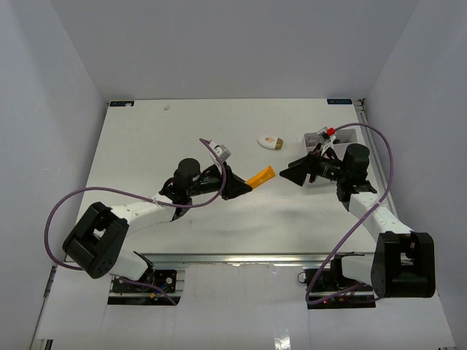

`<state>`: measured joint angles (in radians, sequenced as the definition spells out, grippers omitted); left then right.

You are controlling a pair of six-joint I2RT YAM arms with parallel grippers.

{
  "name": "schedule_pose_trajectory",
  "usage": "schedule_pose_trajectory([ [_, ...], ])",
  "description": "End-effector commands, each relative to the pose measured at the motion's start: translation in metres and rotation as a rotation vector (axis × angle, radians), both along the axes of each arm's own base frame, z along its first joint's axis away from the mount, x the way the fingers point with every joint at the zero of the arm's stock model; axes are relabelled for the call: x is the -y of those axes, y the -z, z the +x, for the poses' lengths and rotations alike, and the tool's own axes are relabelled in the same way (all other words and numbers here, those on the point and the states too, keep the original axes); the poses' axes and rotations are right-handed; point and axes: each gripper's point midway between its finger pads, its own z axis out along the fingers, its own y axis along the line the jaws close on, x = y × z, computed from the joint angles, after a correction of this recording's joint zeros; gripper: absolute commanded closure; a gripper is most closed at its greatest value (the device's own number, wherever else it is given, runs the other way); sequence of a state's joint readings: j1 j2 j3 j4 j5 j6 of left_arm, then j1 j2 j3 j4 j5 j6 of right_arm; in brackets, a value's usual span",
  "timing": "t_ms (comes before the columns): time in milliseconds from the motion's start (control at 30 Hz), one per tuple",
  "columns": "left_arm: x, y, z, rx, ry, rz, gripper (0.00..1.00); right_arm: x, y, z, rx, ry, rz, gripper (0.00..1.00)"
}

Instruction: Organize the makeup

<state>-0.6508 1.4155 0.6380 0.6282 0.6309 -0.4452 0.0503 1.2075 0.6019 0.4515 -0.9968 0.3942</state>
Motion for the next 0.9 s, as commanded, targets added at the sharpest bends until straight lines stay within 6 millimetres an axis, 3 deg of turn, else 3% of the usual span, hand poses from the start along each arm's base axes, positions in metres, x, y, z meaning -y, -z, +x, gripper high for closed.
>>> schedule_pose_trajectory([
  [0, 0.009, -0.049, -0.01, 0.175, 0.086, -0.122, 0.92, -0.014, -0.046, -0.042, 0.233, -0.273, 0.094, 0.01],
  [367, 0.019, -0.053, -0.017, 0.176, 0.163, -0.136, 0.92, -0.03, -0.043, -0.053, 0.301, -0.396, 0.075, 0.19],
  [667, 0.025, -0.051, -0.02, 0.163, 0.194, -0.128, 0.91, -0.04, -0.052, -0.058, 0.343, -0.45, 0.074, 0.45],
  [867, 0.026, -0.048, -0.02, 0.149, 0.197, -0.122, 0.9, -0.041, -0.057, -0.059, 0.348, -0.458, 0.076, 0.55],
])
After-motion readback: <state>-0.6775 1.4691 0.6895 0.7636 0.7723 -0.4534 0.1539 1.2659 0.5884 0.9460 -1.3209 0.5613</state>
